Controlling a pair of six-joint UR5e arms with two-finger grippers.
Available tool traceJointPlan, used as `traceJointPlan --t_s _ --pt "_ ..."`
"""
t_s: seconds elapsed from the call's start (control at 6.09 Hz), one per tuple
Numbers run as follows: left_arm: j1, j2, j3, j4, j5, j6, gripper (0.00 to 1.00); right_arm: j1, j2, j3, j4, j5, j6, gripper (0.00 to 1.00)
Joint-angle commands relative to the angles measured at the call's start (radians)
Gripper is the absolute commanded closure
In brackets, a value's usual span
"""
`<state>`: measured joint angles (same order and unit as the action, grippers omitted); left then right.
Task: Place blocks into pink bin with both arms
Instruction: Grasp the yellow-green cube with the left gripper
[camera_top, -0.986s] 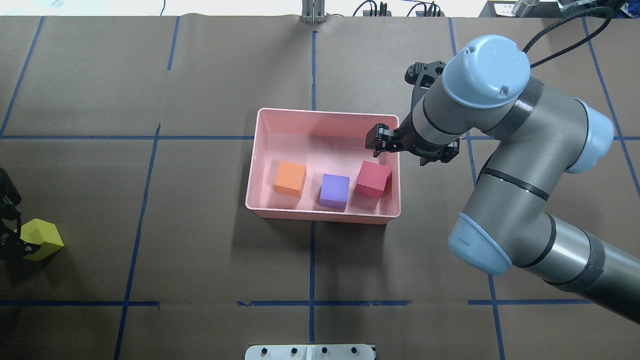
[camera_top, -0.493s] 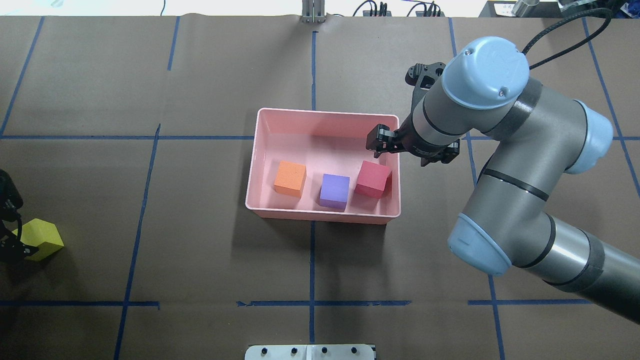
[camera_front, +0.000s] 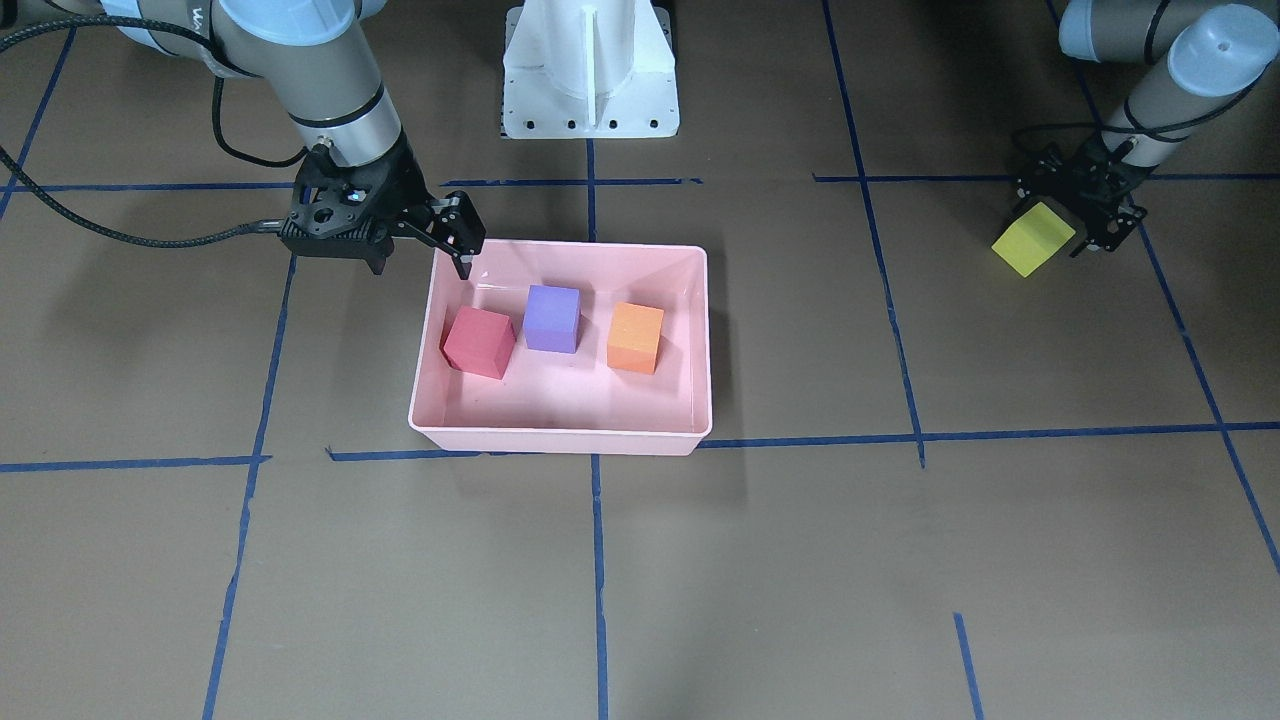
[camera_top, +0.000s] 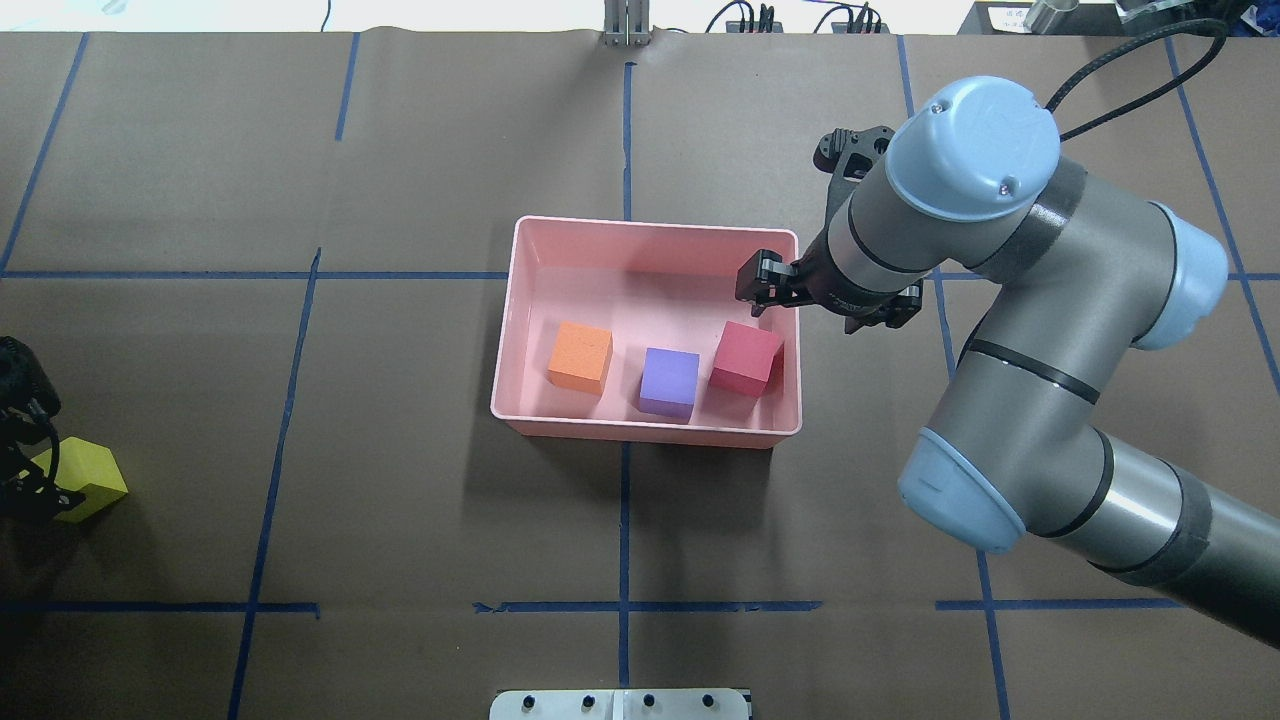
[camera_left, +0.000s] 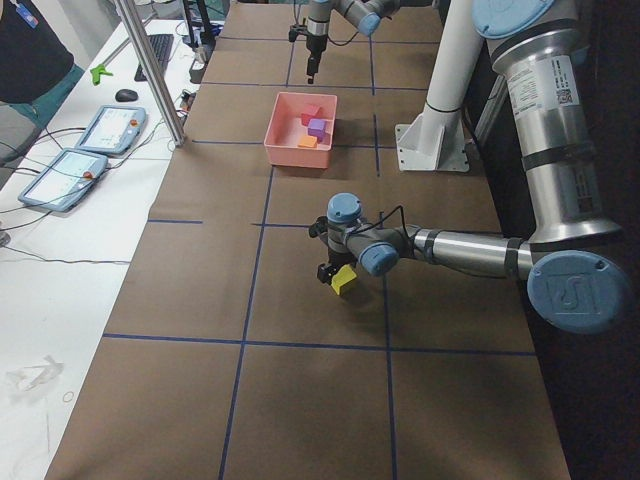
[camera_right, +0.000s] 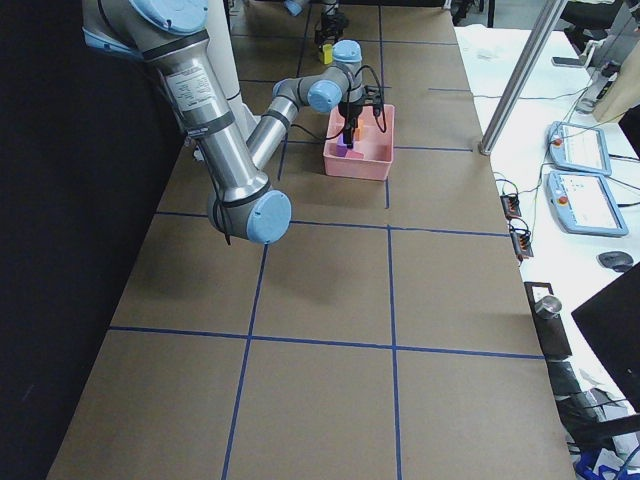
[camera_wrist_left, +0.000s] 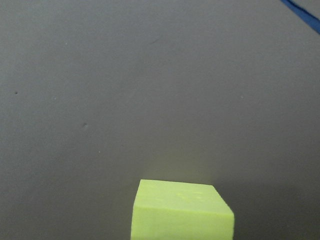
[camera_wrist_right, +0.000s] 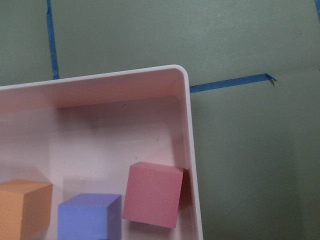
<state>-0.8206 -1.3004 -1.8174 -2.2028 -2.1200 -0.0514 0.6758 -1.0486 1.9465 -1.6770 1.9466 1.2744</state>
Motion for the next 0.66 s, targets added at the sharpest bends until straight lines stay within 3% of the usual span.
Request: traceJointPlan --t_s 0.0,0.16,0.33,0.49 --pt "0.021 -0.022 0.041 0.000 -0.006 -0.001 0.00 0.001 -0.007 0.002 0.000 -0.003 -0.001 0.00" --pt "0.024 -0.028 0.041 0.009 -0.014 -0.004 0.00 0.001 -0.008 0.002 0.000 -0.003 -0.001 0.00" --pt "0.032 -0.030 0.043 0.037 -0.018 -0.013 0.17 -0.001 -0.007 0.000 0.000 -0.003 -0.001 0.00" --pt "0.032 -0.039 0.044 0.055 -0.053 -0.013 0.40 0.001 -0.007 0.002 0.000 0.008 -0.001 0.00"
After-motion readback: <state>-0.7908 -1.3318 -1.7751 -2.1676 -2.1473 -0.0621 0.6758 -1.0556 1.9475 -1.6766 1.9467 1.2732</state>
